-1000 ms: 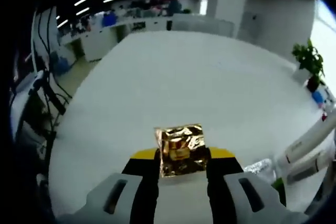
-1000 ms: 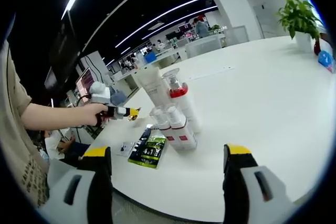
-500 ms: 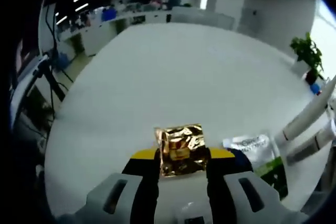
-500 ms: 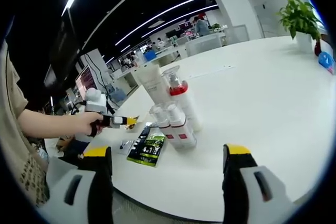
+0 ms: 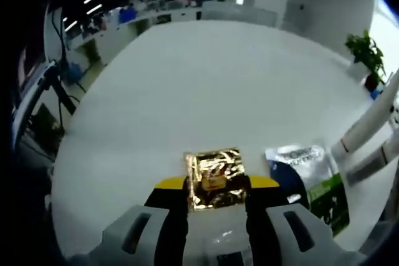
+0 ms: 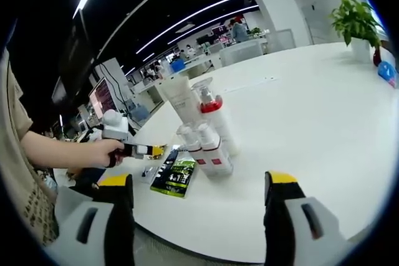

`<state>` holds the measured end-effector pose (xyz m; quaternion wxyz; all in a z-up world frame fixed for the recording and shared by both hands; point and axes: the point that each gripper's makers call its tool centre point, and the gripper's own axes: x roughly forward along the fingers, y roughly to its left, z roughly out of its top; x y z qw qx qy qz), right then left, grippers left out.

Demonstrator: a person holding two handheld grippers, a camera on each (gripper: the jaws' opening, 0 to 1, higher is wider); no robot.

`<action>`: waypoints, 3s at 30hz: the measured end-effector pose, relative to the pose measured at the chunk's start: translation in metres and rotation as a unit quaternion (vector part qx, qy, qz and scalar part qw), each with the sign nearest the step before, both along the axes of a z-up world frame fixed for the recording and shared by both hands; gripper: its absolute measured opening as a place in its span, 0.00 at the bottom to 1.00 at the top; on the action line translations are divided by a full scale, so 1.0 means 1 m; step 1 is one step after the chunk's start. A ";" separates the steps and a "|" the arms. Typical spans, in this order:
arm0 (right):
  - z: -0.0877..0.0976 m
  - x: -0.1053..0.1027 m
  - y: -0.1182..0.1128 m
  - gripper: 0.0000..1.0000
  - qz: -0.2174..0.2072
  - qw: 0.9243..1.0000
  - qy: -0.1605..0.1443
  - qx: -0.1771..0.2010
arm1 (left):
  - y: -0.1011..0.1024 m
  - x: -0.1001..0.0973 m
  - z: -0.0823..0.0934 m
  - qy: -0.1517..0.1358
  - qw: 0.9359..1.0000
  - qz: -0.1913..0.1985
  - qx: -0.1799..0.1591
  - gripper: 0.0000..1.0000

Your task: Arrange the skincare products in the storage area until every visible bottle or jar stands upright without overlapping.

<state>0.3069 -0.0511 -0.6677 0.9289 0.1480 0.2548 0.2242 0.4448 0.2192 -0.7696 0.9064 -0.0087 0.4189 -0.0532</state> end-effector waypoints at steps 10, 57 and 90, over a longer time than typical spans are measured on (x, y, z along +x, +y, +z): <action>-0.001 -0.001 0.000 0.85 0.001 1.000 0.004 -0.001 | 0.001 0.001 -0.004 0.001 1.000 -0.003 0.011 0.36; 0.000 -0.002 0.007 0.85 0.024 1.000 -0.005 -0.011 | 0.006 -0.055 0.013 -0.001 0.991 -0.132 -0.003 0.56; 0.003 -0.010 0.027 0.93 0.077 0.996 -0.022 -0.026 | 0.003 -0.145 0.078 -0.077 0.975 -0.184 -0.099 0.97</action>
